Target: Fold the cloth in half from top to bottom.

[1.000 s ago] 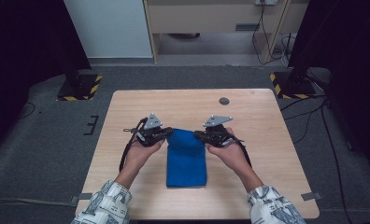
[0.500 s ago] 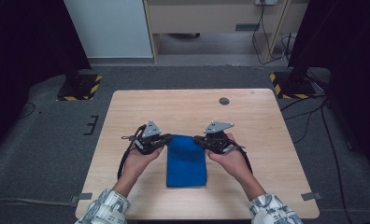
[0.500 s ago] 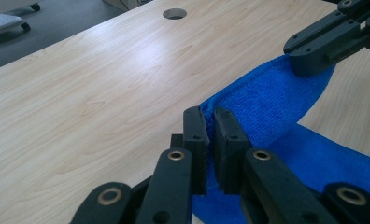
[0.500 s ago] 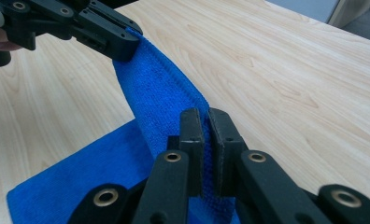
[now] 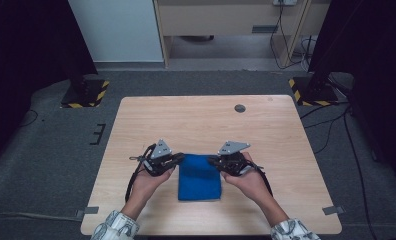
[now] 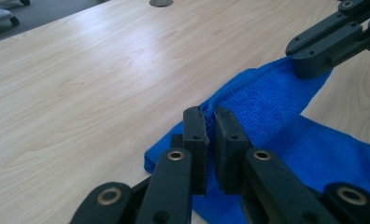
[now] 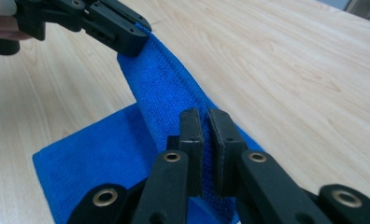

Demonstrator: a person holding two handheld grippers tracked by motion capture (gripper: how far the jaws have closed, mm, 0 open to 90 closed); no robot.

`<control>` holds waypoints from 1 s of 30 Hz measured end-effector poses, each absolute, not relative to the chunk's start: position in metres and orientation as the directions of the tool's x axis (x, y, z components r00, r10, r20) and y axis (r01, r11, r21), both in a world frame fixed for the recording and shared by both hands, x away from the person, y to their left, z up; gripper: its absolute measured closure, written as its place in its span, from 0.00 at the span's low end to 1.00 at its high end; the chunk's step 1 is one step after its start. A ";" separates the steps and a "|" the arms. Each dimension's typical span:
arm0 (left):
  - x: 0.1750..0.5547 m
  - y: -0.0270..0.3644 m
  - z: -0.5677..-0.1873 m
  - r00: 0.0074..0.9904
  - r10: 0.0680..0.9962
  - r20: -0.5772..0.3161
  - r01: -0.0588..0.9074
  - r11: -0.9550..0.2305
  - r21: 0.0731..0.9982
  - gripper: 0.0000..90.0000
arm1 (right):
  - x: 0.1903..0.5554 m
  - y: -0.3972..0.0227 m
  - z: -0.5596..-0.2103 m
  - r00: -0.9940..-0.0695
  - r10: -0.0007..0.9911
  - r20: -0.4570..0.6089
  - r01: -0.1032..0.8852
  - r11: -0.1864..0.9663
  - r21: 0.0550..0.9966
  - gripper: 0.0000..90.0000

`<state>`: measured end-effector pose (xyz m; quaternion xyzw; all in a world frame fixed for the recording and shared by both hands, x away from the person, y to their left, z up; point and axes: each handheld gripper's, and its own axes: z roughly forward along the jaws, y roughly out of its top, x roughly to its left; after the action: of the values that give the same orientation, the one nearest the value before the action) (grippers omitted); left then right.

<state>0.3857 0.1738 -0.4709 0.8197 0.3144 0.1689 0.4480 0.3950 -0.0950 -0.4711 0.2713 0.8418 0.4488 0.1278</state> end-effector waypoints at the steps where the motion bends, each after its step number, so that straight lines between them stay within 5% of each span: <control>1: 0.383 0.174 -0.471 0.746 0.666 -0.004 0.363 -0.401 0.841 0.93 | 0.393 -0.095 -0.473 -0.824 0.566 0.027 0.338 0.454 0.825 0.94; 30: 0.337 0.177 -0.487 0.799 0.601 -0.015 0.359 -0.458 0.813 0.91 | 0.353 -0.105 -0.486 -0.860 0.510 0.021 0.303 0.477 0.825 0.93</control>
<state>0.3372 0.1768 -0.4869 0.8424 0.2849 0.1387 0.4358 0.3533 -0.1051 -0.4863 0.2388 0.8518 0.4520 0.1144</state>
